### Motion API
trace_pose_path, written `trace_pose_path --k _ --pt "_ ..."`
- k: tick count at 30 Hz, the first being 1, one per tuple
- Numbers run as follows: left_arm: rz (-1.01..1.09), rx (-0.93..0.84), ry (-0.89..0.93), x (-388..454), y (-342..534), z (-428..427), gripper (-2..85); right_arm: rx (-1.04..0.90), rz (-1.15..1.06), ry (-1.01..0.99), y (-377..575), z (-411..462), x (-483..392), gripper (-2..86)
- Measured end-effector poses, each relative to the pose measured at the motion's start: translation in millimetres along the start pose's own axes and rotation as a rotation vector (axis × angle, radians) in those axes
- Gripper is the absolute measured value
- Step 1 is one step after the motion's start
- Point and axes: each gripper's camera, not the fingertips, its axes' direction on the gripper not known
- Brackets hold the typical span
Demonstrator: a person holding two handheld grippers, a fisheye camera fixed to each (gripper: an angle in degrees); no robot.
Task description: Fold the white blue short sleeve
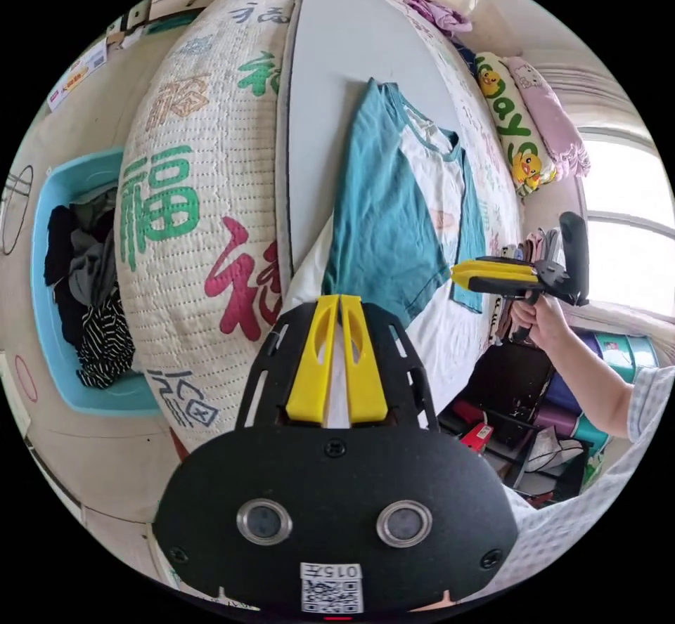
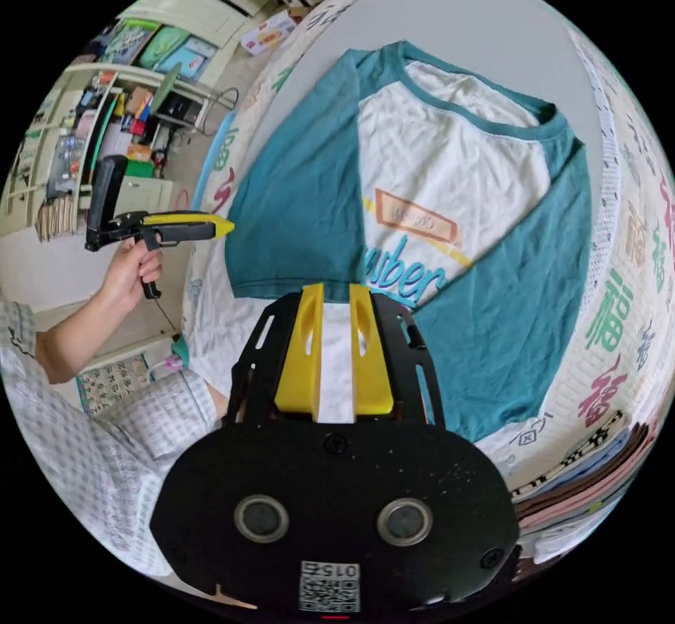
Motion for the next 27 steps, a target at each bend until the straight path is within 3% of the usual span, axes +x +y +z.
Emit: trace_pose_path --k 7,12,17,22,27 --pt "0.123 0.205 -0.016 29 -97 -46 7.1 0.268 0.216 0.174 -10 -36 136 9.3" --pt "0.142 0.217 -0.034 50 -174 -28 7.8 0.245 0.225 0.195 -58 -3 188 10.5" --pt "0.183 0.09 -0.117 78 -212 13 7.8 0.132 0.148 0.256 -83 46 206 10.5" --pt "0.15 0.103 -0.162 87 -218 23 2.9 0.114 0.103 0.31 -84 94 215 5.2" --pt "0.131 0.074 -0.153 93 -227 20 -0.4 0.11 0.113 0.238 -82 124 235 -0.6"
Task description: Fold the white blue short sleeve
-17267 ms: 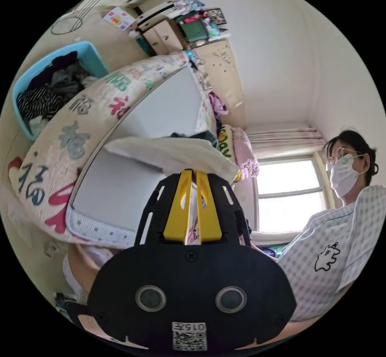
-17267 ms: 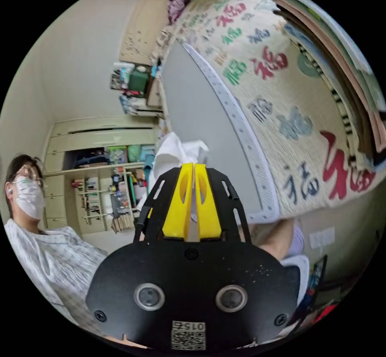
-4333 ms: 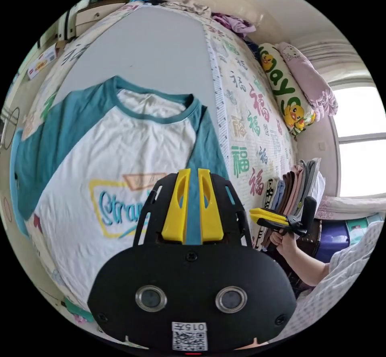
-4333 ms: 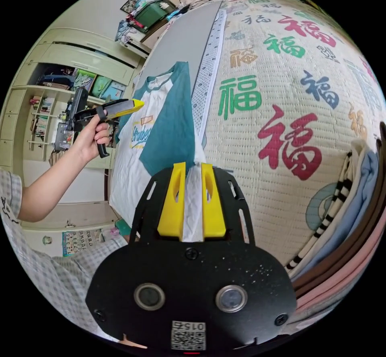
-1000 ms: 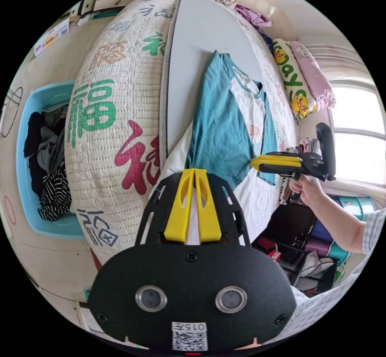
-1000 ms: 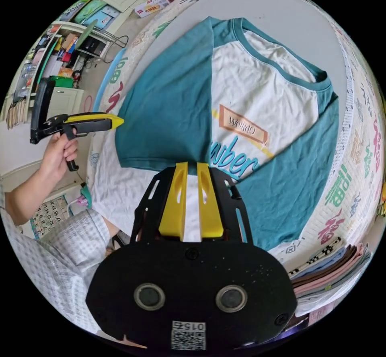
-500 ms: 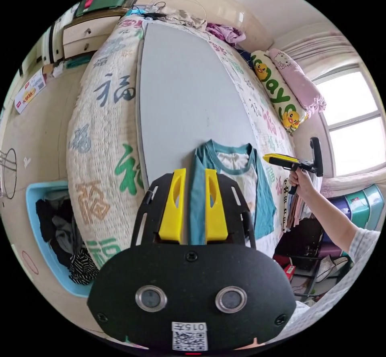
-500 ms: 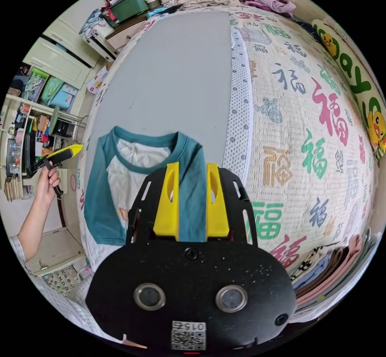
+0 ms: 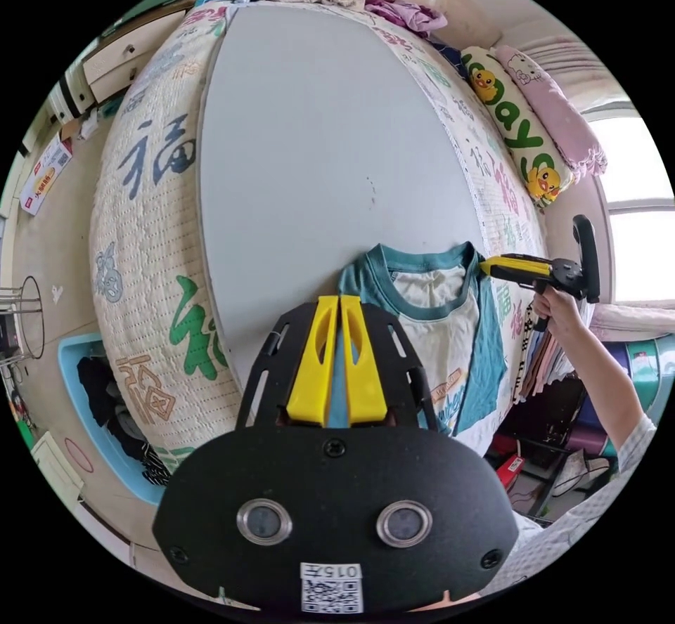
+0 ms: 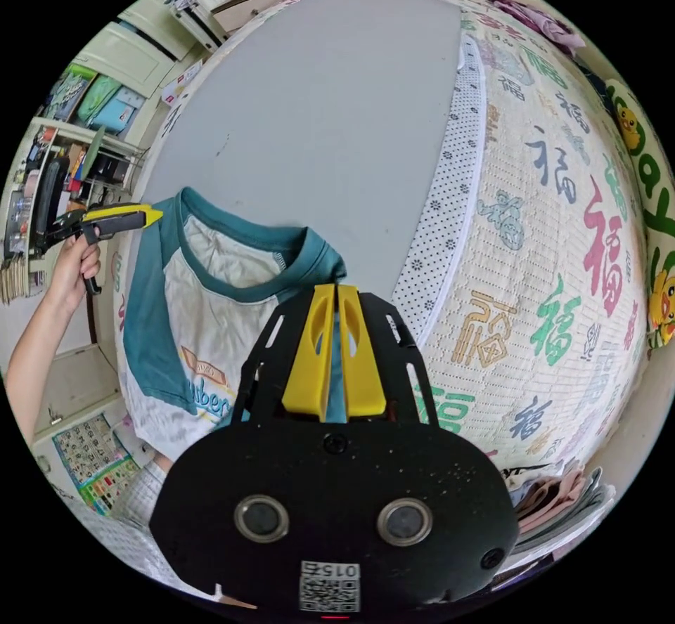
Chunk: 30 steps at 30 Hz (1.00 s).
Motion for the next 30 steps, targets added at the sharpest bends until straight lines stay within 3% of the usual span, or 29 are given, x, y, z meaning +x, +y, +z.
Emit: trace_pose_path --k 8,15,19,22,26,30 --pt "0.059 0.175 0.016 17 -14 -67 -0.8 0.193 0.094 -0.054 -2 0 29 -1.0" --pt "0.258 0.263 0.117 49 94 -110 -0.7 0.281 -0.161 -0.182 109 -1 -10 -1.0" --pt "0.357 0.164 0.266 61 209 -100 -0.7 0.229 -0.292 -0.226 229 39 -52 -1.0" --pt "0.274 0.044 0.332 57 280 -65 -0.6 0.099 -0.334 -0.244 291 104 -96 -1.0" --pt "0.157 -0.145 0.314 49 345 -5 -0.6 -0.044 -0.307 -0.213 333 199 -134 -1.0" --pt "0.105 -0.217 0.271 47 370 16 -0.5 -0.189 -0.302 -0.198 347 281 -161 -0.9"
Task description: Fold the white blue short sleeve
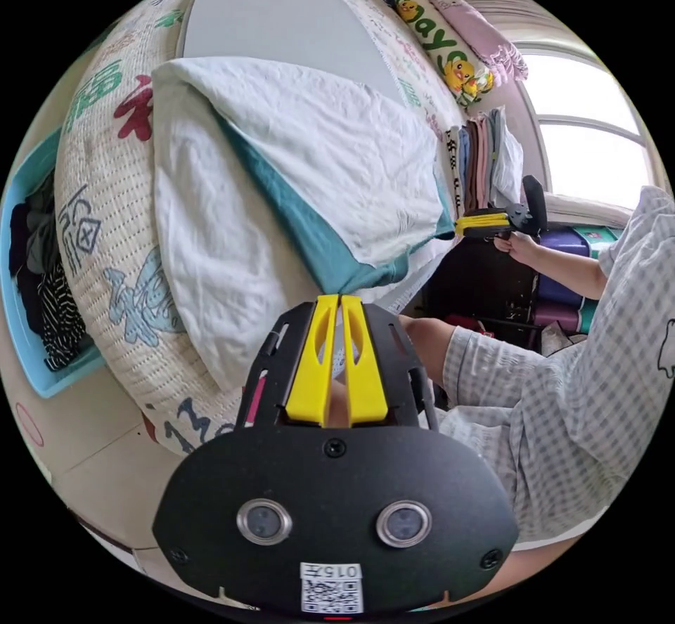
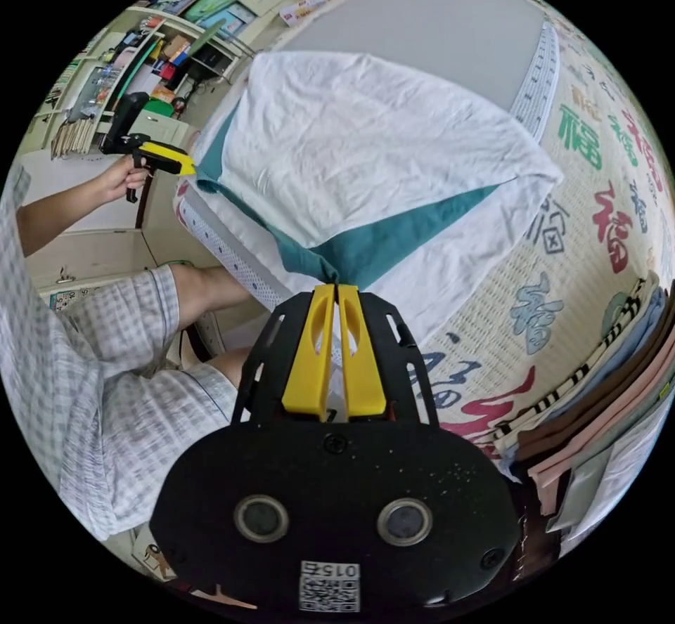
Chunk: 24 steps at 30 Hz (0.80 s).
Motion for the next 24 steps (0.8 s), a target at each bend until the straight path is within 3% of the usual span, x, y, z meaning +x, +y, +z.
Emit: trace_pose_path --k 4,8,12,15,19,21,24 --pt "-0.027 -0.038 -0.06 2 14 -3 -0.5 -0.03 -0.022 0.047 -6 30 -15 -1.0" --pt "-0.025 0.047 -0.067 13 16 -20 -0.6 0.031 -0.019 0.056 -16 40 -27 -1.0" --pt "0.019 0.088 -0.019 28 -3 -9 -0.5 0.083 0.032 -0.102 -42 85 -39 -1.0" --pt "0.018 0.042 -0.025 28 -11 16 -0.6 0.011 0.031 -0.068 -50 140 -58 -1.0" --pt "-0.006 -0.103 -0.105 21 -3 41 -0.5 -0.023 0.112 -0.123 -41 181 -63 -0.9" --pt "-0.005 -0.09 -0.097 19 1 30 -0.2 -0.016 0.179 -0.144 -37 182 -55 -0.8" --pt "-0.079 0.054 -0.046 -2 0 -12 1.2 0.15 0.35 -0.154 -32 159 -18 -0.1"
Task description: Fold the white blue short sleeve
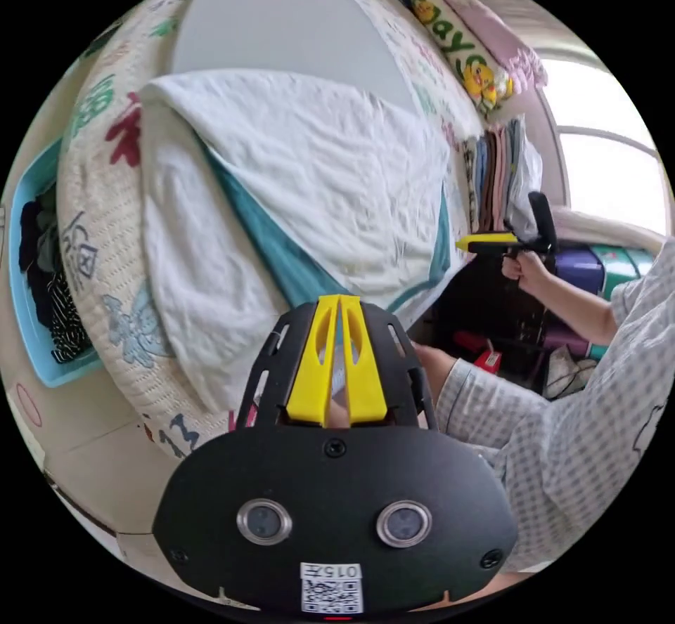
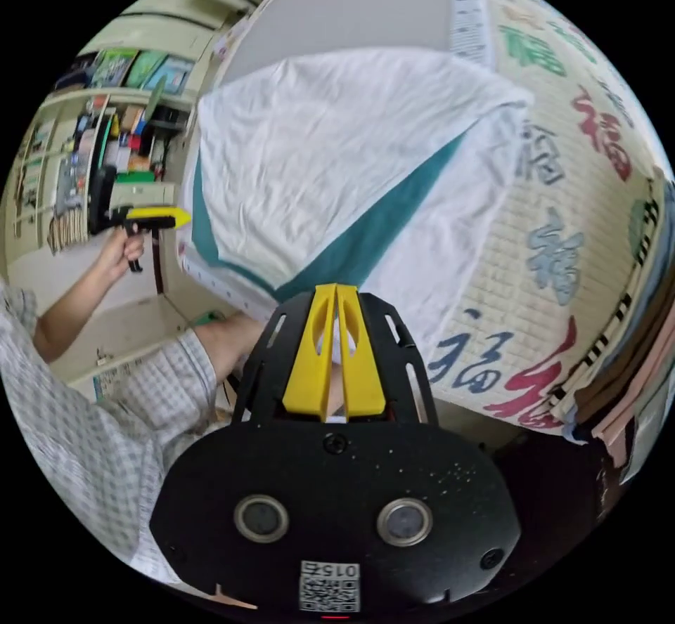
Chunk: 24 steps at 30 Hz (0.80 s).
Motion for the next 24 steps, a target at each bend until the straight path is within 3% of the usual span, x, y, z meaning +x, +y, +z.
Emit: trace_pose_path --k 4,10,16,20,24 --pt "-0.31 0.274 -0.021 -64 -22 -56 10.3 0.283 0.342 -0.086 -26 -23 77 5.5" --pt "-0.486 0.429 0.111 -123 -56 -68 11.5 0.304 0.514 -0.389 -57 30 123 11.6" --pt "-0.487 0.365 0.057 -131 -73 -64 5.2 0.229 0.528 -0.29 -71 69 100 4.8" --pt "-0.528 0.465 0.118 -142 -51 -73 0.5 0.279 0.54 -0.236 -66 70 87 1.4" --pt "-0.533 0.501 0.064 -140 -45 -75 0.0 0.338 0.563 -0.209 -68 78 74 1.0"
